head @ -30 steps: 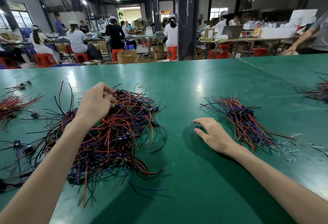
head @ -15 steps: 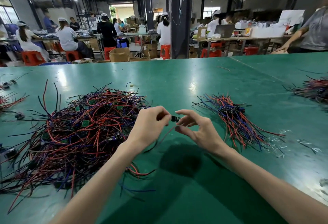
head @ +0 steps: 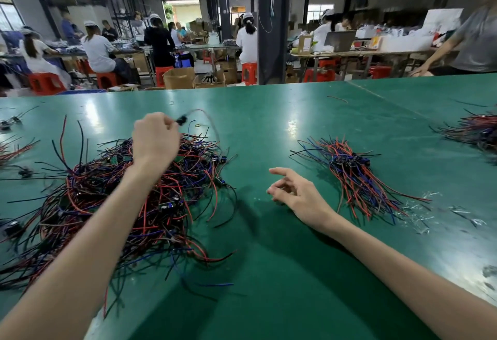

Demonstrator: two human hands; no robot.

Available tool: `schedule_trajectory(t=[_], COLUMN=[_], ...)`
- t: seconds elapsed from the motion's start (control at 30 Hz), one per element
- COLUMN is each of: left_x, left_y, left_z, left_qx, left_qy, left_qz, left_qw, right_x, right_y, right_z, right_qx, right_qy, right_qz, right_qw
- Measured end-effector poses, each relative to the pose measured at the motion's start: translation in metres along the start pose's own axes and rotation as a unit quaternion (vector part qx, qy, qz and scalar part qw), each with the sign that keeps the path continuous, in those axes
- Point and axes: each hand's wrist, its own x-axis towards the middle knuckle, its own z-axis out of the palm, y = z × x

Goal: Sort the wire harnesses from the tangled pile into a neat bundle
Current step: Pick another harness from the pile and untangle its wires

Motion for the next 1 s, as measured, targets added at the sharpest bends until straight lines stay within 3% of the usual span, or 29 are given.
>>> schedule_trajectory(t=[0.07, 0.17, 0.3, 0.37, 0.43, 0.47, 0.53, 0.6, 0.67, 0.8, 0.9, 1.0], left_x=[0.023, 0.02, -0.002, -0.009, -0.012, -0.011, -0.008, -0.004, -0.003, 0.007, 0.016, 0.021], left_y=[-0.02, -0.036, -0.046, -0.041, -0.034, -0.032, -0.03, -0.031, -0.034, -0.046, -0.056, -0.06], left_z=[-0.01, -0.012, -0.006, -0.006, -0.006, -0.006, -0.005, -0.003, -0.003, -0.012, -0.017, -0.02], left_qx=[0.08, 0.178, 0.235, 0.181, 0.232, 0.289, 0.354, 0.372, 0.346, 0.156, 0.051, -0.03], left_qy=[-0.056, -0.142, -0.087, -0.183, -0.327, -0.36, -0.358, -0.333, -0.317, -0.291, -0.195, -0.094], left_qz=[-0.048, -0.043, 0.141, 0.215, 0.192, 0.186, 0.201, 0.233, 0.248, 0.194, 0.133, 0.055], left_qw=[0.994, 0.973, 0.958, 0.942, 0.896, 0.868, 0.84, 0.835, 0.847, 0.924, 0.971, 0.994], right_x=[0.0, 0.001, 0.0, 0.0, 0.0, 0.0, 0.0, 0.0, 0.0, 0.001, 0.002, 0.002], right_y=[0.001, 0.001, 0.002, 0.003, 0.005, 0.005, 0.006, 0.007, 0.007, 0.008, 0.008, 0.009], right_z=[0.0, 0.001, 0.001, 0.002, 0.001, 0.001, 0.001, 0.001, 0.001, 0.001, 0.001, 0.002], right_qx=[-0.005, -0.01, -0.024, -0.026, -0.034, -0.039, -0.043, -0.045, -0.046, -0.043, -0.043, -0.047], right_qy=[0.005, 0.004, 0.0, -0.002, -0.004, -0.005, -0.008, -0.012, -0.018, -0.019, -0.017, -0.016], right_qz=[0.006, 0.007, 0.01, 0.009, 0.009, 0.01, 0.011, 0.011, 0.01, 0.011, 0.014, 0.015], right_qw=[1.0, 1.0, 1.0, 1.0, 0.999, 0.999, 0.999, 0.999, 0.999, 0.999, 0.999, 0.999])
